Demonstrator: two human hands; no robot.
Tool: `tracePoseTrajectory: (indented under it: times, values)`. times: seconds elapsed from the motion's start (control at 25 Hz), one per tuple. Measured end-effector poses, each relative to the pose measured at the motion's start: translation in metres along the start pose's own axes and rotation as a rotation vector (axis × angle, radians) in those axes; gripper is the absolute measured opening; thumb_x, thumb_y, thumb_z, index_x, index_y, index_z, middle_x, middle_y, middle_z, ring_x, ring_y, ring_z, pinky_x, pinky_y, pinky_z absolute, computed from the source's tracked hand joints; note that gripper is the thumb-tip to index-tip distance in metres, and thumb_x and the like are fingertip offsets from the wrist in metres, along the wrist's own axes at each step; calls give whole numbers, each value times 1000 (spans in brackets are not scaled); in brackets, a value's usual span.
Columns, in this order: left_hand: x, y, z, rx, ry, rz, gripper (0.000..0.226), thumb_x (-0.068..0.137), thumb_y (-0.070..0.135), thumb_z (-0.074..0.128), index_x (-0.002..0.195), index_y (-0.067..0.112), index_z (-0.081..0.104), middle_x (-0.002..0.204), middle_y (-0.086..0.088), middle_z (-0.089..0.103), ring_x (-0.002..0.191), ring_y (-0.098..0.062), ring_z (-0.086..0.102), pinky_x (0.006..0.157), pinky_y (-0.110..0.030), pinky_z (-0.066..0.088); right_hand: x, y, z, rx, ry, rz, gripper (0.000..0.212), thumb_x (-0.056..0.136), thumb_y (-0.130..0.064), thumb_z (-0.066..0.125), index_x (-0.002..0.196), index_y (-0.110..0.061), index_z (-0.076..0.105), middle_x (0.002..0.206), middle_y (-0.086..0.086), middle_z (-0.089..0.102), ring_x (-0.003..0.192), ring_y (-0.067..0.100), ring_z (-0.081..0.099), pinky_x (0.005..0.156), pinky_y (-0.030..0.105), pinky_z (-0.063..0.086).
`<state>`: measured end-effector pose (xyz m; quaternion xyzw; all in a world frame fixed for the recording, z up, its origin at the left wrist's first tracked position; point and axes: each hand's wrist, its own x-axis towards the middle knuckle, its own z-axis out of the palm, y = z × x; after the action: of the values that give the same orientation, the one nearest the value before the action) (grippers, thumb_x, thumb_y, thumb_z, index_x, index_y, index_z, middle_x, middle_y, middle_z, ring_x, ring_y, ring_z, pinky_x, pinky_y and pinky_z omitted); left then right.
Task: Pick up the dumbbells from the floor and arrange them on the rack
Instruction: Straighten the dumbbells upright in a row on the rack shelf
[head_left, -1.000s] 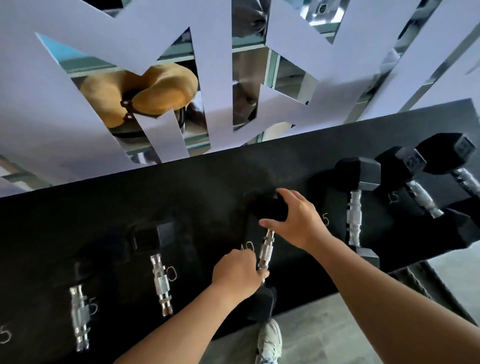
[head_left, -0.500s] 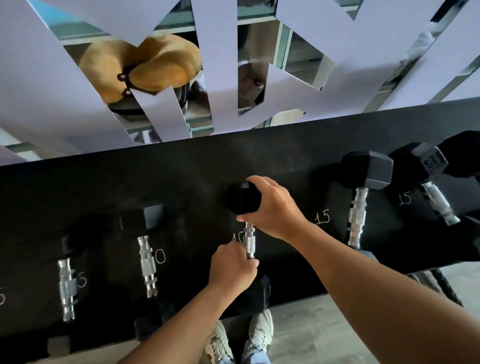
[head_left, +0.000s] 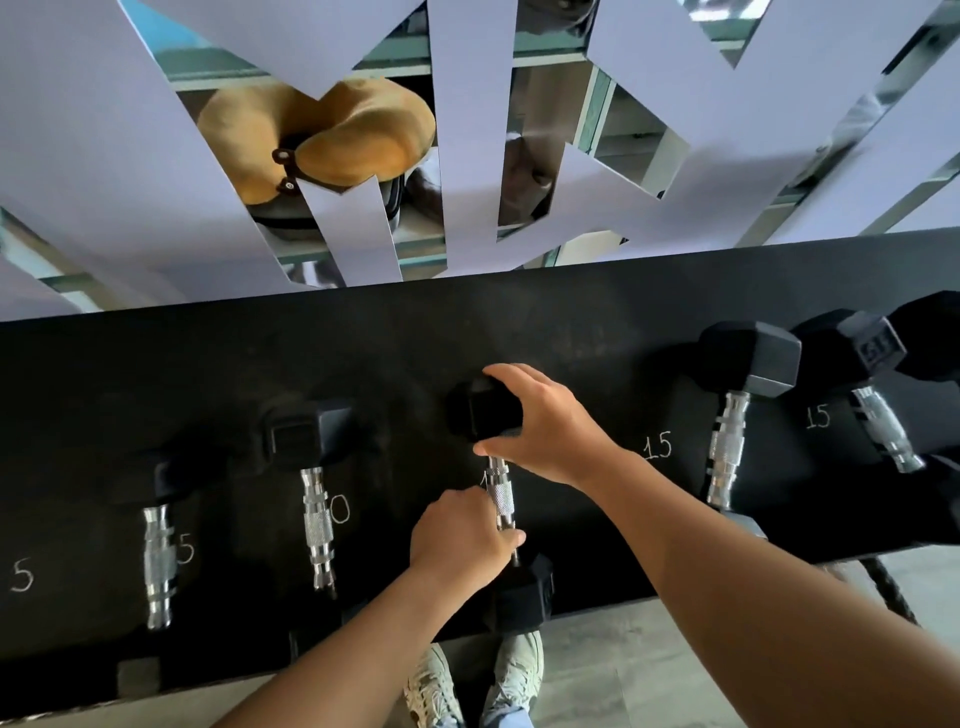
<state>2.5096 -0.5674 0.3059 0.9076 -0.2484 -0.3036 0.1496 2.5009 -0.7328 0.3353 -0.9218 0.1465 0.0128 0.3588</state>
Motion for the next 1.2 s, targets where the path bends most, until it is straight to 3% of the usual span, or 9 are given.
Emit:
tracePoseTrajectory:
  times: [0.24, 0.44, 0.52, 0.68, 0.76, 0.88, 1.08, 1.2]
  values:
    - [3, 31, -20, 58, 63, 169, 39, 85, 55, 70, 75, 22, 52, 81, -1, 68, 82, -24, 71, 67, -35, 58, -28, 19, -46, -47, 83, 197, 75, 86, -59, 72, 150, -32, 45, 146, -9, 56, 125, 16, 57, 93, 26, 44]
    - [8, 87, -13, 21, -1, 277, 43, 85, 55, 66, 68, 23, 44, 66, 6, 52, 71, -22, 63, 56, -32, 41, -55, 53, -115, -89, 234, 268, 75, 86, -54, 75, 150, -27, 48, 143, -4, 59, 128, 19, 57, 95, 26, 42]
    - [13, 115, -4, 8, -25, 299, 39, 85, 56, 65, 77, 20, 55, 70, 5, 57, 71, -21, 62, 60, -33, 44, -61, 73, -143, -127, 324, 243, 75, 86, -51, 77, 149, -22, 50, 143, -2, 60, 130, 21, 56, 99, 26, 40]
    - [29, 171, 23, 16, -41, 253, 43, 85, 59, 65, 101, 19, 66, 95, 1, 69, 91, -25, 67, 75, -36, 53, -65, 130, -180, -155, 399, 225, 79, 82, -50, 81, 149, -18, 52, 146, 0, 58, 134, 23, 52, 110, 38, 44]
    - [36, 195, 40, 9, -64, 211, 40, 84, 58, 66, 95, 19, 65, 96, -1, 70, 93, -26, 68, 74, -34, 52, -69, 160, -188, -146, 338, 248, 85, 80, -53, 81, 151, -19, 48, 148, -1, 53, 136, 24, 49, 111, 39, 42]
    - [39, 223, 67, -24, -75, 161, 42, 86, 53, 65, 66, 21, 48, 82, -6, 68, 86, -29, 68, 61, -33, 41, -76, 191, -188, -106, 240, 257, 97, 75, -53, 84, 155, -21, 40, 150, -2, 49, 135, 24, 48, 106, 33, 40]
    - [47, 240, 94, -82, -44, 32, 32, 85, 45, 71, 72, 22, 53, 79, 4, 67, 87, -24, 68, 66, -28, 40, -70, 210, -181, -30, 194, 182, 109, 67, -42, 94, 156, -22, 34, 152, -2, 43, 133, 24, 48, 103, 32, 42]
    - [50, 240, 100, -160, -17, -21, 34, 82, 37, 76, 64, 24, 49, 67, 9, 57, 76, -22, 65, 58, -26, 39, -66, 209, -178, -1, 220, 176, 107, 64, -37, 96, 152, -18, 39, 146, 3, 47, 132, 28, 47, 105, 35, 41]
